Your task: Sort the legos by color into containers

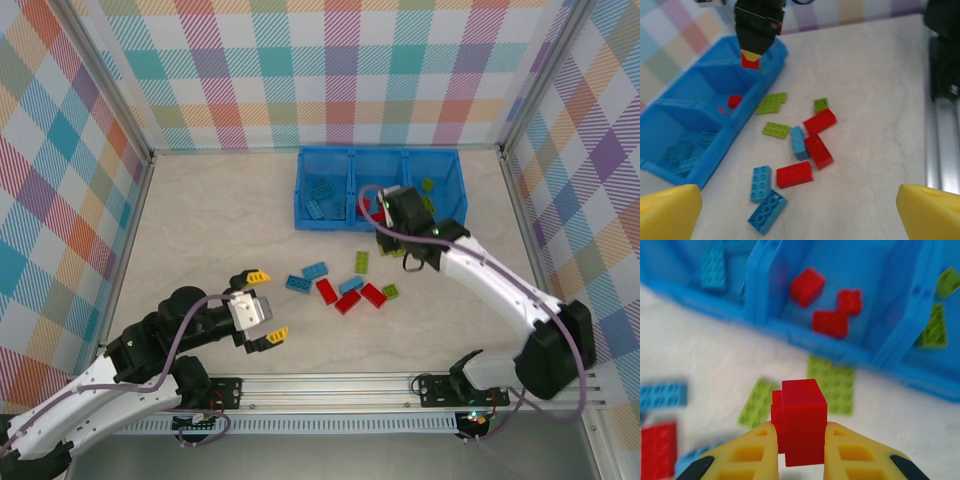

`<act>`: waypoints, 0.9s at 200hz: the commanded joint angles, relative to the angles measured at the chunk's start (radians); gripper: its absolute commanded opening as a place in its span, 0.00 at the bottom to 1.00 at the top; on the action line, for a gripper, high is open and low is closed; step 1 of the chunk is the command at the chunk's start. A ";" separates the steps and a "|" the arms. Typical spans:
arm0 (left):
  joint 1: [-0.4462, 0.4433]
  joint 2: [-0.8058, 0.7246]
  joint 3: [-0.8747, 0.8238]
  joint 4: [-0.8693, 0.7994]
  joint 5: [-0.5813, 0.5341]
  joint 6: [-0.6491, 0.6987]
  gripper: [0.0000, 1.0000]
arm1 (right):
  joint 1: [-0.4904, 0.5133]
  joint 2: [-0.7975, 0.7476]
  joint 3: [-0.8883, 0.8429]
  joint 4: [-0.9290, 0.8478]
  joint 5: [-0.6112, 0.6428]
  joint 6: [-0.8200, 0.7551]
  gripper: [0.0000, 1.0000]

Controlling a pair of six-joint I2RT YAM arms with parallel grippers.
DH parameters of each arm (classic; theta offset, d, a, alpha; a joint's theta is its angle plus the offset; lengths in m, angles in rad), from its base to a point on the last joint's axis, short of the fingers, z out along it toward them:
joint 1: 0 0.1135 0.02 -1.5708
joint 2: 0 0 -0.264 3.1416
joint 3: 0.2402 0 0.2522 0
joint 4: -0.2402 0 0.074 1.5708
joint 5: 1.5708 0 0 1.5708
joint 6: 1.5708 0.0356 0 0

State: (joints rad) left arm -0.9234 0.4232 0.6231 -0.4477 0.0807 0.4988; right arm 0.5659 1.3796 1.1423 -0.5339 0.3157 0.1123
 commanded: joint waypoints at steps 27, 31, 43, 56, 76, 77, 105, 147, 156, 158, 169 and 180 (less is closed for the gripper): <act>0.044 0.014 0.002 0.062 -0.122 -0.146 1.00 | -0.117 0.383 0.326 0.099 -0.010 -0.083 0.22; 0.043 0.020 0.004 0.057 -0.120 -0.145 1.00 | -0.123 0.410 0.353 0.095 -0.014 -0.083 0.23; 0.044 0.039 0.010 0.041 -0.118 -0.138 1.00 | -0.136 0.476 0.418 0.086 -0.020 -0.076 0.30; 0.045 0.055 0.015 0.032 -0.117 -0.134 1.00 | -0.146 0.519 0.471 0.066 -0.014 -0.073 0.49; 0.044 0.065 0.014 0.030 -0.102 -0.133 1.00 | -0.150 0.518 0.512 0.029 -0.012 -0.074 0.57; 0.045 0.065 0.014 0.030 -0.102 -0.132 1.00 | -0.150 0.515 0.510 0.030 -0.013 -0.073 0.57; 0.046 0.076 0.010 0.024 -0.081 -0.111 1.00 | -0.150 0.356 0.371 0.065 -0.109 -0.018 0.58; 0.046 0.091 0.013 -0.033 0.050 -0.002 1.00 | -0.106 -0.036 -0.043 0.117 -0.299 0.149 0.58; 0.046 0.094 0.007 -0.036 0.071 0.015 1.00 | -0.076 -0.104 -0.112 0.091 -0.325 0.173 0.58; 0.046 0.094 0.006 -0.035 0.074 0.018 1.00 | -0.067 -0.120 -0.124 0.085 -0.328 0.178 0.58; 0.045 0.102 0.001 -0.035 0.090 0.036 1.00 | -0.013 -0.187 -0.197 0.042 -0.329 0.194 0.59; 0.046 0.112 0.001 -0.037 0.094 0.048 1.00 | 0.031 -0.222 -0.238 -0.014 -0.317 0.218 0.59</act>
State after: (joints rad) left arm -0.8875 0.5201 0.6231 -0.4694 0.1051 0.4816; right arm 0.5110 1.2148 1.0103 -0.4416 0.0654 0.2337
